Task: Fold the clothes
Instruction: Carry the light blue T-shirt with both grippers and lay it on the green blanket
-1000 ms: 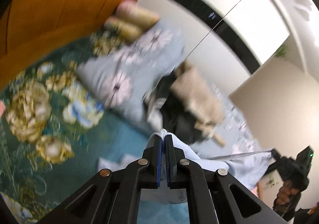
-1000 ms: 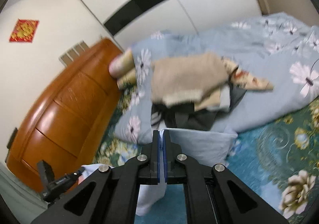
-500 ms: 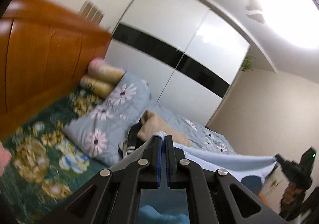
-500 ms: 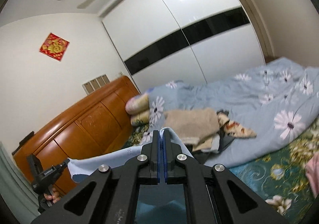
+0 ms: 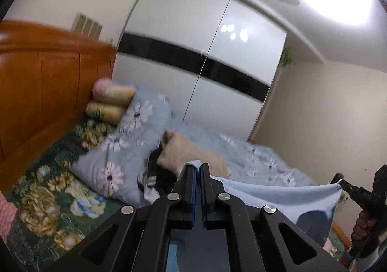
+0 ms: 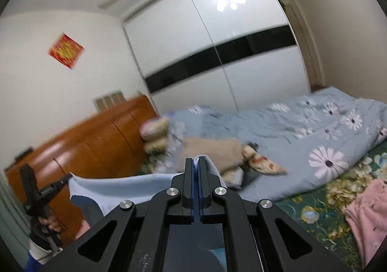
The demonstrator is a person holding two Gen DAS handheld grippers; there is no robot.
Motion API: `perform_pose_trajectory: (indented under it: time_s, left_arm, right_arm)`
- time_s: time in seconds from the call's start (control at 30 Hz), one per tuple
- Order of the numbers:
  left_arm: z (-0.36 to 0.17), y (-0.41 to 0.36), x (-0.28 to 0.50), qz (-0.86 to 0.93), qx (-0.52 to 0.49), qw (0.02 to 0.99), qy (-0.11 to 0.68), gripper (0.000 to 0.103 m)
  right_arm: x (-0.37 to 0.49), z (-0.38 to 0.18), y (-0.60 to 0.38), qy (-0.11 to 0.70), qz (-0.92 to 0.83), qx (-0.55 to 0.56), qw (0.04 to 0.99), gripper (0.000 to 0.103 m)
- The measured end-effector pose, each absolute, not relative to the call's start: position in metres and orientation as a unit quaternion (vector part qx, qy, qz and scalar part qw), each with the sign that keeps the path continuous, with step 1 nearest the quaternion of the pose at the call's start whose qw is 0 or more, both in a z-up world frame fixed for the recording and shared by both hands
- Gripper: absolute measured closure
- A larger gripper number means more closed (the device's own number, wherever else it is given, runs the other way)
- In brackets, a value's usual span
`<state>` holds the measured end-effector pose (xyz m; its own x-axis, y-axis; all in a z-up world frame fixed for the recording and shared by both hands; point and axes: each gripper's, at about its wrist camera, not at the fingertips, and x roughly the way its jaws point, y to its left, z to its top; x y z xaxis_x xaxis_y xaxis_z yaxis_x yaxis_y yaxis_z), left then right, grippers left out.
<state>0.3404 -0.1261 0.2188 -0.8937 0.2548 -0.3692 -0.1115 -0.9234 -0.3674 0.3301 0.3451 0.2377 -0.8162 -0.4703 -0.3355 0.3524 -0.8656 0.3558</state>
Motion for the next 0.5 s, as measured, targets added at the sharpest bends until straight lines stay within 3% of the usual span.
perform_pose_trajectory:
  time_s: [0.33,0.5]
  left_arm:
    - [0.027,-0.120,0.235,0.864,-0.434,0.052,-0.248,0.099]
    - [-0.026,-0.119,0.201,0.839,-0.478,0.033,-0.257,0.099]
  right_arm:
    - [0.220,0.051,0.349,-0.189,-0.877,0.427,0.114,0.101]
    - [0.193,-0.021,0.357,-0.230,-0.837,0.487,0.095,0.101]
